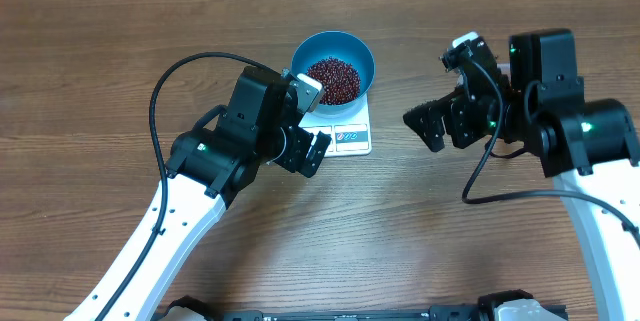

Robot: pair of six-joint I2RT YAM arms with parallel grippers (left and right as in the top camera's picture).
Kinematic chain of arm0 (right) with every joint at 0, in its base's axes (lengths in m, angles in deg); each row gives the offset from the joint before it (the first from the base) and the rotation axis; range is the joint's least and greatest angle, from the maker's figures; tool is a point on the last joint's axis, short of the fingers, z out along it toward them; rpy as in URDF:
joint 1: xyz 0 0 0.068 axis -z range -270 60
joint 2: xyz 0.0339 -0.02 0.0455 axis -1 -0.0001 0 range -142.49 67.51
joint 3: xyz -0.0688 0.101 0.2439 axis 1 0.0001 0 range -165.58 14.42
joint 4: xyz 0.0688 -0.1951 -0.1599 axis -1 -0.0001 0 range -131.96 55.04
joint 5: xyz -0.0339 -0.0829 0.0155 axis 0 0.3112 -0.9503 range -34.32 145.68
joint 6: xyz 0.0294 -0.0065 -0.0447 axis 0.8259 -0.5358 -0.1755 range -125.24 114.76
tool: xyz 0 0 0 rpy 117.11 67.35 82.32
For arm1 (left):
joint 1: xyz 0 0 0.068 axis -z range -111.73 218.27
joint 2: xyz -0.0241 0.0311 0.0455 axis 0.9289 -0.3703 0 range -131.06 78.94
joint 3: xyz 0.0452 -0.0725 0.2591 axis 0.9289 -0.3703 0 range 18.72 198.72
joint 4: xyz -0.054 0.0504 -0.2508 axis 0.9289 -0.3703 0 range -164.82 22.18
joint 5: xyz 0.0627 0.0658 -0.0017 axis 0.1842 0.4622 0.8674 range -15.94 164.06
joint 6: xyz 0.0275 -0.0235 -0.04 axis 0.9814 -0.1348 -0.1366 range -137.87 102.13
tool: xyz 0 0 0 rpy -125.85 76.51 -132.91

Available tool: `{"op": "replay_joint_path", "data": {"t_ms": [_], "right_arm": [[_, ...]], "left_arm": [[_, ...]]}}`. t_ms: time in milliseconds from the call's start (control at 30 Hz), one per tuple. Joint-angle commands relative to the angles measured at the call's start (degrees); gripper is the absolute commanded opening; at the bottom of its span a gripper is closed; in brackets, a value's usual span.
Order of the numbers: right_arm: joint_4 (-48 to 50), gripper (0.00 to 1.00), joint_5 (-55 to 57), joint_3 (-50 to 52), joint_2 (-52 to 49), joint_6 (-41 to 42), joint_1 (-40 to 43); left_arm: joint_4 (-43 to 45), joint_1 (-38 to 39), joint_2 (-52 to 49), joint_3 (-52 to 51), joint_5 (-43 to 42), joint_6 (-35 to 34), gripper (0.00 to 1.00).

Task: Scoop item into bowl and weigh 150g on scale

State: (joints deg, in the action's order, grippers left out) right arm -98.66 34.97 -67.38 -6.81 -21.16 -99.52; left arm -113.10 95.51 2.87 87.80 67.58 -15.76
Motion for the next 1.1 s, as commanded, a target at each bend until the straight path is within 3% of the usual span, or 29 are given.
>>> {"op": "replay_joint_path", "data": {"t_ms": [0, 200, 433, 767, 1067], "right_arm": [[7.2, 1.0, 2.3, 9.9, 7.6, -0.4, -0.1], [29.6, 1.0, 2.0, 33.5, 23.7, 1.1, -0.1], [51.7, 1.0, 1.2, 64.7, 52.3, 2.8, -0.1], [60.5, 1.0, 4.2, 81.3, 73.4, 10.2, -0.1], [60.2, 1.0, 8.1, 81.3, 74.2, 10.1, -0.1]], "left_arm": [[0.1, -0.2, 0.4, 0.2, -0.6, 1.1, 1.0], [0.1, -0.2, 0.4, 0.2, -0.6, 1.1, 1.0], [0.1, -0.2, 0.4, 0.2, -0.6, 1.1, 1.0], [0.1, -0.2, 0.4, 0.2, -0.6, 1.1, 1.0], [0.1, -0.2, 0.4, 0.2, -0.6, 1.1, 1.0]]}}
